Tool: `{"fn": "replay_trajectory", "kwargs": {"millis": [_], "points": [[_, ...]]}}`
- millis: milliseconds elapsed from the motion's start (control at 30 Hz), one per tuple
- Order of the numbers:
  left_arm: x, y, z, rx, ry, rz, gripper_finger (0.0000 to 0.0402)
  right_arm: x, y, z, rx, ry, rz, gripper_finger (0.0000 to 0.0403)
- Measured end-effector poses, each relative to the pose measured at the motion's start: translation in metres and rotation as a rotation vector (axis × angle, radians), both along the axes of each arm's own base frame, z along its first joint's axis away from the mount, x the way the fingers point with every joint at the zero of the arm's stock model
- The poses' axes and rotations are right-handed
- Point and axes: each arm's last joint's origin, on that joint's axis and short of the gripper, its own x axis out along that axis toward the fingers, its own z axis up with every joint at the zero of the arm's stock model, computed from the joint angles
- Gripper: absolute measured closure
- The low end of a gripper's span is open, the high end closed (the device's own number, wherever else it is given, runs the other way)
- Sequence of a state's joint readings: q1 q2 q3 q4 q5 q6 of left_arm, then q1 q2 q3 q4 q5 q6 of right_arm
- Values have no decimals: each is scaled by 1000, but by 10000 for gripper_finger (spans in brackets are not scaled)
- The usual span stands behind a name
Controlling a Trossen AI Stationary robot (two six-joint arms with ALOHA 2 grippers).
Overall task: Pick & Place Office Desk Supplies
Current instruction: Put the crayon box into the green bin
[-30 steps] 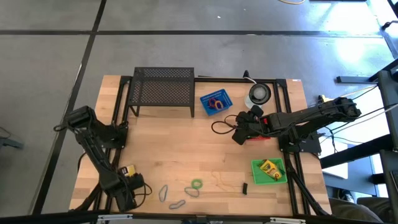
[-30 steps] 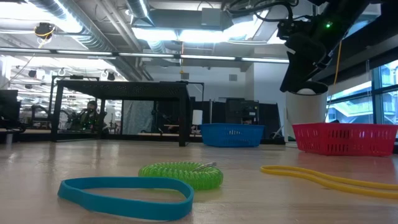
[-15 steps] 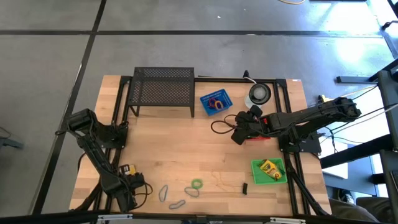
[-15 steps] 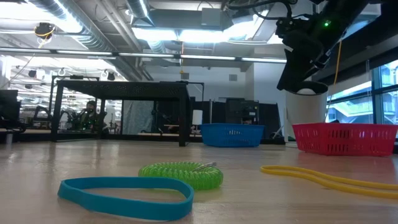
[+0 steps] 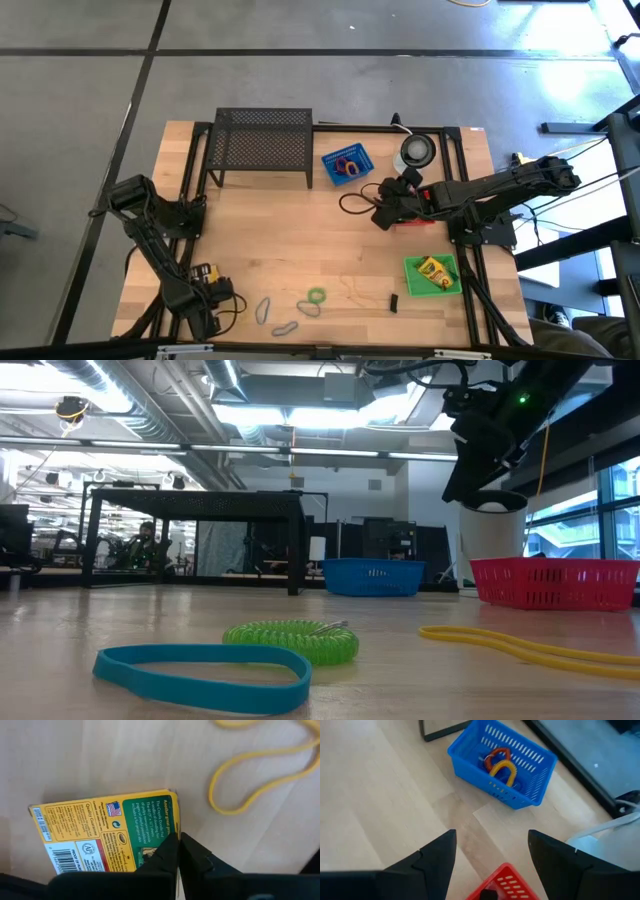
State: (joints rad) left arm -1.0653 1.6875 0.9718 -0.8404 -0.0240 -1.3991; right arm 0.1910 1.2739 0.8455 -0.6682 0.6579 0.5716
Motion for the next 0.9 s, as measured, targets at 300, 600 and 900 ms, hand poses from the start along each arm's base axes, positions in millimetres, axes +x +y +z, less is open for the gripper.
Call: {"fn": "replay_trajectory", "kwargs": {"millis": [300, 600, 900], "points": [[17, -9, 37, 174, -317, -63, 399, 4, -3, 3, -42, -40, -6, 156], [45, -9, 87, 521, -785, -162, 399, 25, 19, 15, 36, -175, 385, 156], [90, 19, 100, 732, -830, -143, 398, 35, 55, 29, 91, -583, 814, 156]]}}
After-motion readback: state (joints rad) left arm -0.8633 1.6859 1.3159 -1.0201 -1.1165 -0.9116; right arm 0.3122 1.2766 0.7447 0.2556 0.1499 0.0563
